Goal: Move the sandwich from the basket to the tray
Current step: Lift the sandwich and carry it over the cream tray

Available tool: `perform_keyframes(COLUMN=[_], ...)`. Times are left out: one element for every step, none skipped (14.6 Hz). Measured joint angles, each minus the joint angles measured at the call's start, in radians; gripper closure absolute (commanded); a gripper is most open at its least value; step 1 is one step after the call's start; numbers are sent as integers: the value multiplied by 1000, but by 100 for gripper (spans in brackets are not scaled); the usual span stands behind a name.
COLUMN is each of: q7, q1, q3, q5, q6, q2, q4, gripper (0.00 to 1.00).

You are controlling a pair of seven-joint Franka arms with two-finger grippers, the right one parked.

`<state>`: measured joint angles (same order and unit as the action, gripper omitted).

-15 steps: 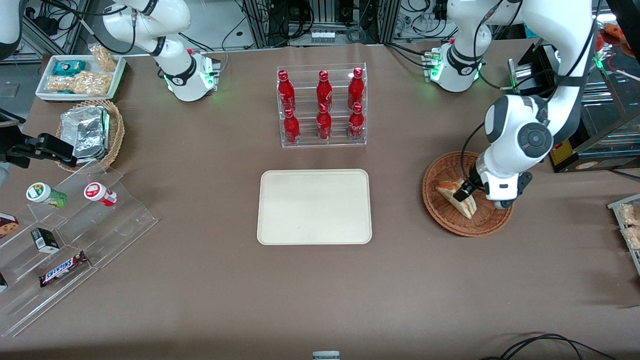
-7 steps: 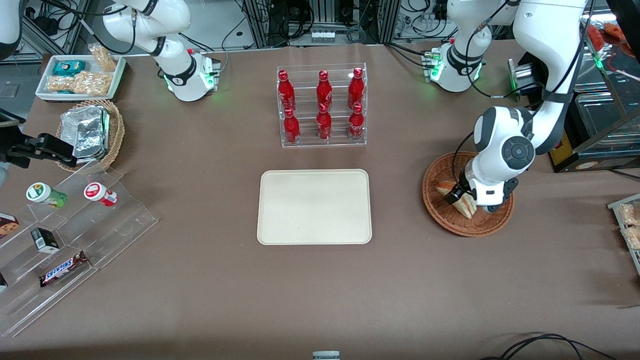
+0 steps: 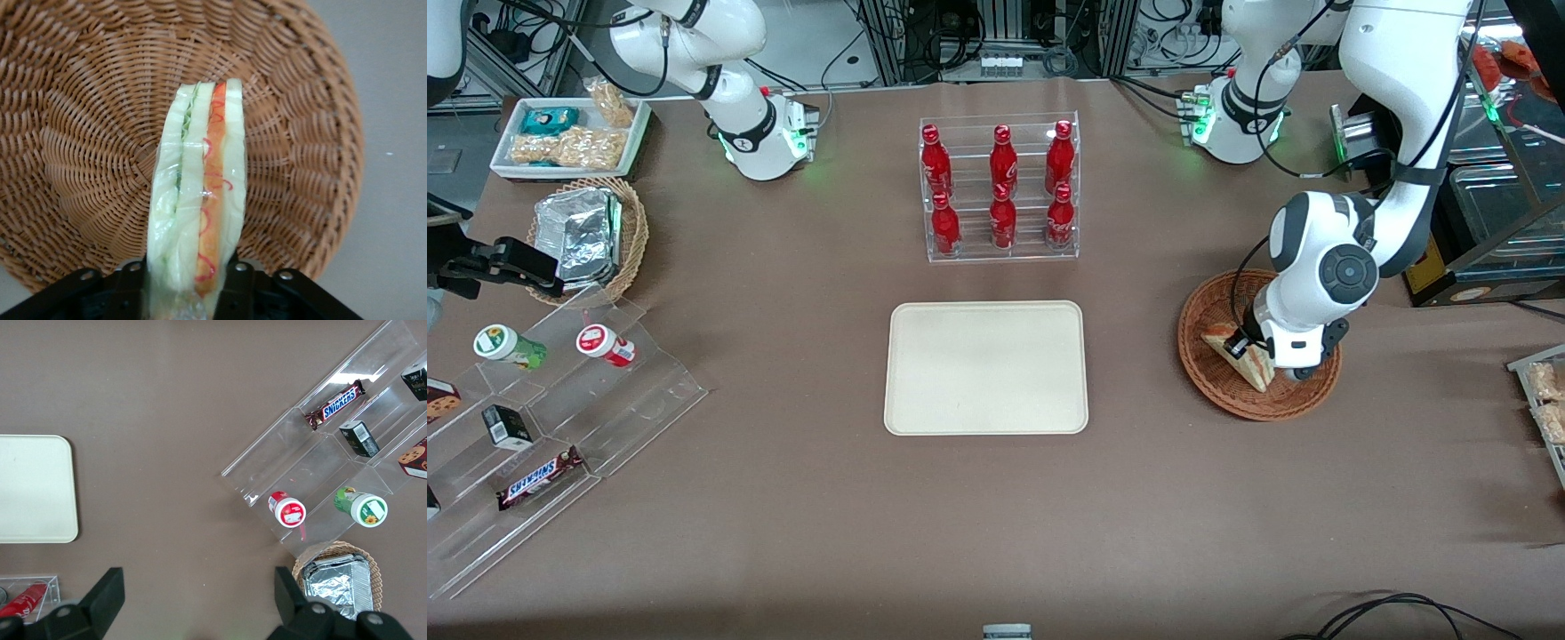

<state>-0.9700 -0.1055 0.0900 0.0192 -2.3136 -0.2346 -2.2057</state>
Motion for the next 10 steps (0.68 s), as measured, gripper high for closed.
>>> perform_keyframes(q7=[2, 3, 6, 10, 12, 12, 12, 12, 11, 9], q1=[-5, -11, -18, -38, -70, -116, -171, -236, -306, -374], q3=[1, 2, 5, 9, 11, 13, 16, 18, 20, 22], q5=[-3, -10, -19, -22, -23, -24, -25, -30, -46, -65], q6=[44, 93, 141, 190, 229, 252, 260, 261, 261, 260], q2=[17, 42, 71, 102, 126, 142, 147, 140, 119, 80], q4=[19, 41, 61, 85, 112, 138, 164, 189, 221, 263], gripper=[95, 95, 95, 95, 95, 94, 93, 93, 93, 93])
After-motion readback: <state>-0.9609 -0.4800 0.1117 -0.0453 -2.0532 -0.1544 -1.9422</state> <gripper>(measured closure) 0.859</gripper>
